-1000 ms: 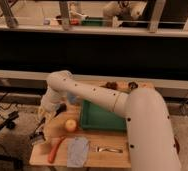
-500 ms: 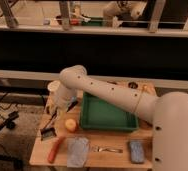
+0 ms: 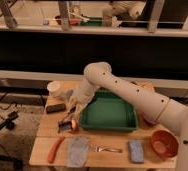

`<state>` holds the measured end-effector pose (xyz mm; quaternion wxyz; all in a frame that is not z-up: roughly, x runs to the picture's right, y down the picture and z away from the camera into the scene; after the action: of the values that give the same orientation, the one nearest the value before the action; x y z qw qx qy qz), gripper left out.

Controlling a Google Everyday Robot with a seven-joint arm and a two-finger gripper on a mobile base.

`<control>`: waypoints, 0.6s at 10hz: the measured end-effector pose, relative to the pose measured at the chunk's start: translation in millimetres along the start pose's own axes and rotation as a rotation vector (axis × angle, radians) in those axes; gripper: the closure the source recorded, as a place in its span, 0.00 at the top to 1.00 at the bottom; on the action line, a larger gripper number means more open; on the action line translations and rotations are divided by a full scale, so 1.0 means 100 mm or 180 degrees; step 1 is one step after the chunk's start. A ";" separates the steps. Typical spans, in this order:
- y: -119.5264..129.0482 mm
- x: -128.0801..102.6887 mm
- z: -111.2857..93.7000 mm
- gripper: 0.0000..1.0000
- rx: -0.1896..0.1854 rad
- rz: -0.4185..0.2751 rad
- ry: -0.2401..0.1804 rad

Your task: Wipe purple bowl with brush

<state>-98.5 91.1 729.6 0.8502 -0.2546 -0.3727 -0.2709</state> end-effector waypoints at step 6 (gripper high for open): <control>0.00 0.01 0.00 0.00 0.0004 0.0005 0.0012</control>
<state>-97.5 91.0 730.2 0.8513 -0.2540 -0.3711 -0.2704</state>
